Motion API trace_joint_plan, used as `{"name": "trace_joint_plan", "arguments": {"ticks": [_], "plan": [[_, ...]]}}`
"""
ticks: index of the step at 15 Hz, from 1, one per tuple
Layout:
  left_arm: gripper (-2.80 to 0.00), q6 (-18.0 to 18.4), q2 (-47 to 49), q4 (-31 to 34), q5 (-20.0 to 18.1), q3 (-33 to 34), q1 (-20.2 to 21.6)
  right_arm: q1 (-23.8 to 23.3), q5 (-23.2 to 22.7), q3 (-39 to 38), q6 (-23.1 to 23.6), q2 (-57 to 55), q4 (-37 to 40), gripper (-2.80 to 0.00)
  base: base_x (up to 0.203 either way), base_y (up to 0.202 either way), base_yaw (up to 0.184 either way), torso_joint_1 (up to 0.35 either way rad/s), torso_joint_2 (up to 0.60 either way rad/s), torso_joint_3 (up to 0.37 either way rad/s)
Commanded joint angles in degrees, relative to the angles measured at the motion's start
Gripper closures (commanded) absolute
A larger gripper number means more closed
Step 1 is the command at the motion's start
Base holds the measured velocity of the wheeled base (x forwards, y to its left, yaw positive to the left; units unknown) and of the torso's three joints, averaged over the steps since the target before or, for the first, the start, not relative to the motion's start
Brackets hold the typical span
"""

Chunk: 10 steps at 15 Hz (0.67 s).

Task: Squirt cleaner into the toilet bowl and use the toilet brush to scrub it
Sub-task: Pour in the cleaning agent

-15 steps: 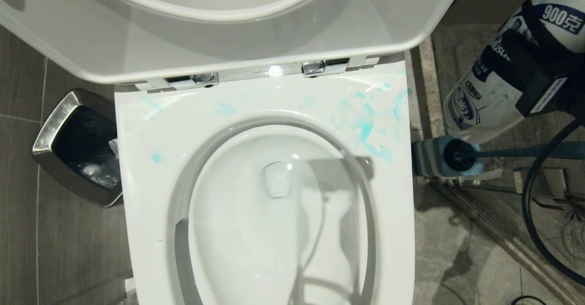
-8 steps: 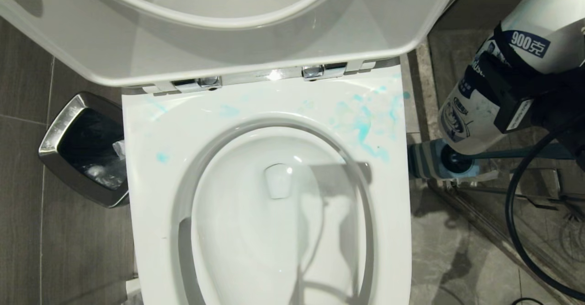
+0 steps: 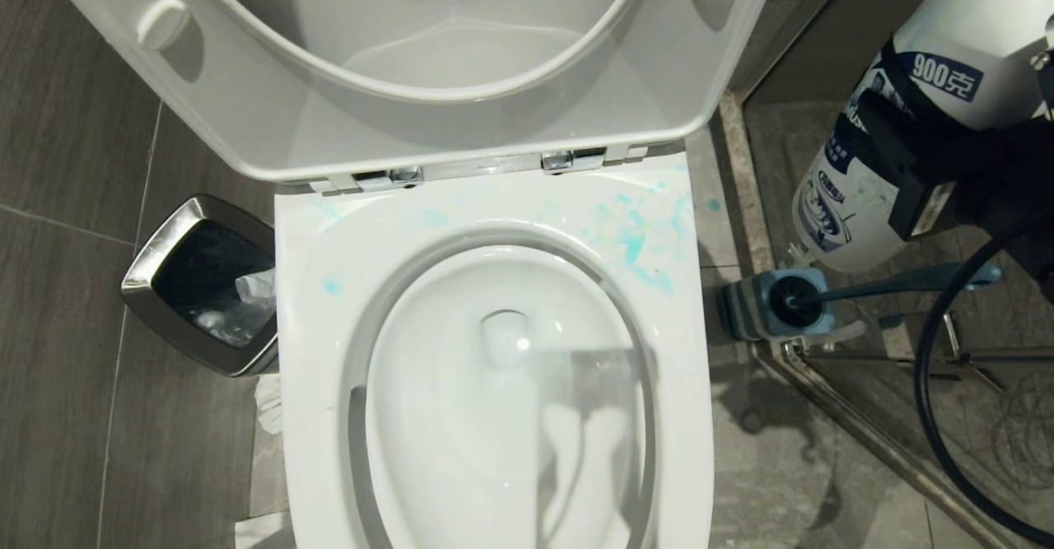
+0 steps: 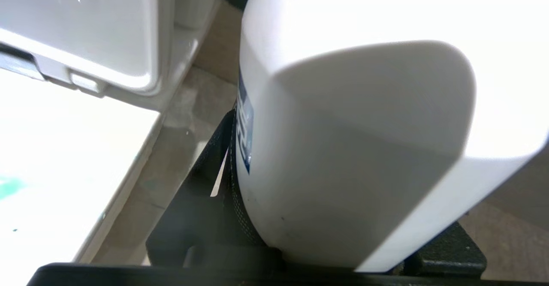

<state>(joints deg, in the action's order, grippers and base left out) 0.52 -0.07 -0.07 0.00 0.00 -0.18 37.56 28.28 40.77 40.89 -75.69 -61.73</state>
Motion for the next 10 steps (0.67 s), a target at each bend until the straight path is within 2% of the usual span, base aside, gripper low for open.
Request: {"name": "trace_joint_plan", "arguments": {"ticks": [1,10], "plan": [[0.00,0.00,0.07,-0.01,0.00,0.00,0.01,0.06,0.11,0.02,0.25,-0.13,-0.32,0.00,0.000,0.000,0.000,0.006,0.00,0.207],[0.00,0.00,0.07,-0.01,0.00,0.00,0.01,0.50,-0.06,0.63,0.34,-1.04,-0.14,0.00,0.000,0.000,0.000,0.002,0.00,0.199]]}}
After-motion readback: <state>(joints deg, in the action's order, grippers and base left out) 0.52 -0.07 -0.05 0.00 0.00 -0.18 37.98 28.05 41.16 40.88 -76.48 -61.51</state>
